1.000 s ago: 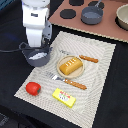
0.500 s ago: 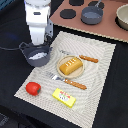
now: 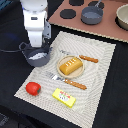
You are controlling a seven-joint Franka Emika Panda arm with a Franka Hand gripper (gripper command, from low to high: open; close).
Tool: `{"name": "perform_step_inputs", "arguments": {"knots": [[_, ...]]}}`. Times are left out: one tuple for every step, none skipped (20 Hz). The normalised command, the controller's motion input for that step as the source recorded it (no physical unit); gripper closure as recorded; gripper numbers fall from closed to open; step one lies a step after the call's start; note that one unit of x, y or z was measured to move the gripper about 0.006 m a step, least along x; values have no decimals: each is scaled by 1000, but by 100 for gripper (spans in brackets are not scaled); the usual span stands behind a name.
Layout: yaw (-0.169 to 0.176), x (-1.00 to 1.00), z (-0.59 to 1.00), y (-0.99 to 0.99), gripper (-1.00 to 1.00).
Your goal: Interact with the objects in diverse but meaningful ways.
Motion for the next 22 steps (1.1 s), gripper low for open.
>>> {"name": "perform_step_inputs", "arguments": {"knots": [[33,-349,-280,0,-100],[31,-320,-251,0,-100],[28,-297,-223,0,-100],[30,-237,-174,0,-100],[32,-177,-106,0,-100],[31,-143,-91,0,-100],[29,-137,-111,0,-100],[26,-160,-140,0,-100],[24,-177,-157,0,-100],[24,-197,-171,0,-100],[23,-220,-180,0,-100],[23,-217,-180,0,-100],[23,-209,-183,0,100],[23,-209,-186,0,100],[23,-203,-183,0,100],[23,-203,-180,0,100],[21,-197,-174,0,100],[23,-189,-163,0,100],[21,-206,-166,0,100],[20,-206,-166,0,100],[17,-220,-163,0,100],[17,-220,-166,0,100]]}}
